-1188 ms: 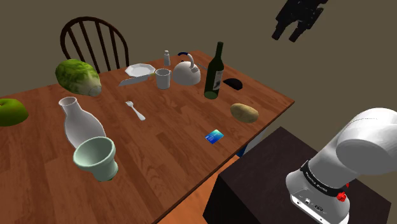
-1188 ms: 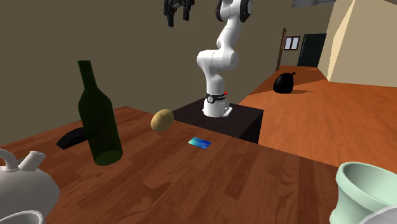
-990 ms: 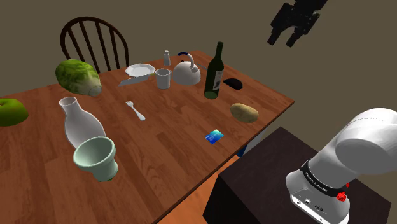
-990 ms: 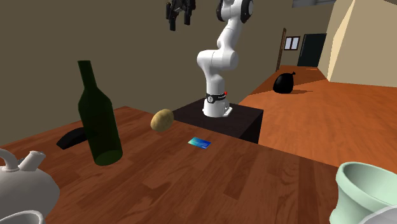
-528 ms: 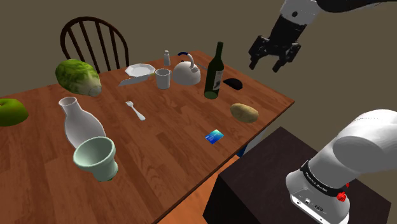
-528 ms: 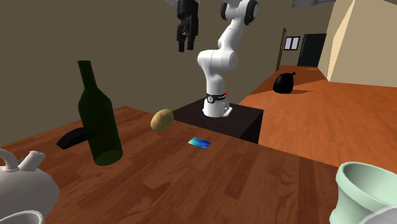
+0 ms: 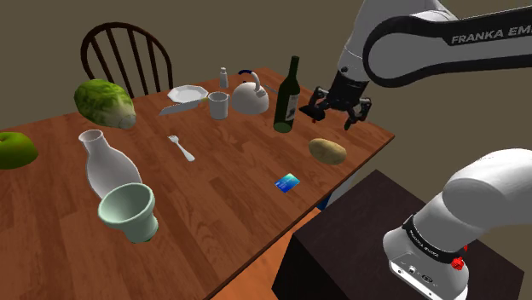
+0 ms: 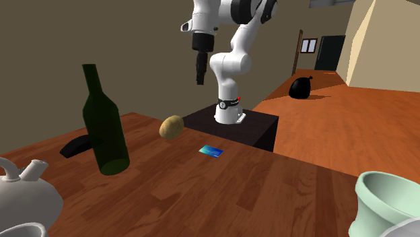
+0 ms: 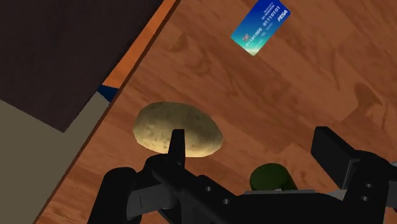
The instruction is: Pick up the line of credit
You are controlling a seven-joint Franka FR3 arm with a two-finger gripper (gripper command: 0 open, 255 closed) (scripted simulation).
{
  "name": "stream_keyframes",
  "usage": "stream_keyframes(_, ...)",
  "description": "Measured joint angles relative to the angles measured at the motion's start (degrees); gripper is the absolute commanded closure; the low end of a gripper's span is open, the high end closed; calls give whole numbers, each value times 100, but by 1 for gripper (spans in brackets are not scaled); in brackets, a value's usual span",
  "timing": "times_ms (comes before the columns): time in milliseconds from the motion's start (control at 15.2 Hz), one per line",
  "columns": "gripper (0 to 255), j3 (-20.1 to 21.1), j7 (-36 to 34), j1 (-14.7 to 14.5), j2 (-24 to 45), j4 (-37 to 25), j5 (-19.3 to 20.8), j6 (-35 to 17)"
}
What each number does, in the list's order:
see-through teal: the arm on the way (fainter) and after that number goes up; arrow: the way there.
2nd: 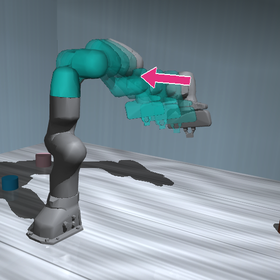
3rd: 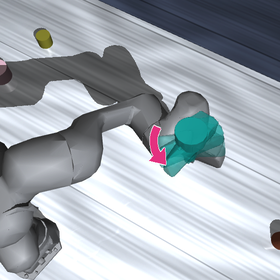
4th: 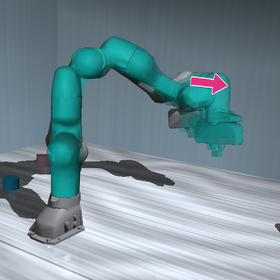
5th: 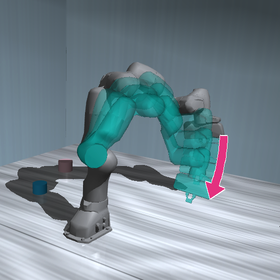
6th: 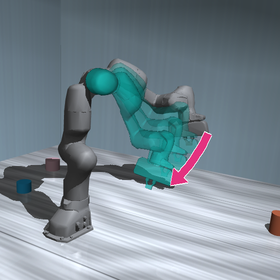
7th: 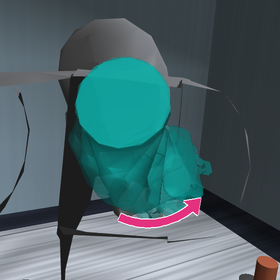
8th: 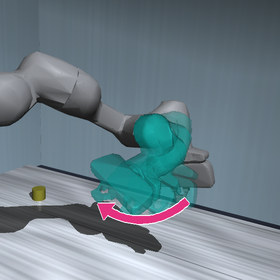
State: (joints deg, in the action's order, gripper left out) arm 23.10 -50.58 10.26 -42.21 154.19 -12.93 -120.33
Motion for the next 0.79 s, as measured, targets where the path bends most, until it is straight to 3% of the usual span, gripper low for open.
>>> stream_keyframes(462,0,1387,-2188,667,1218,236,-117,-1236)
stream_keyframes(792,0,2573,-4122,1766,2591,-6,607,-2075)
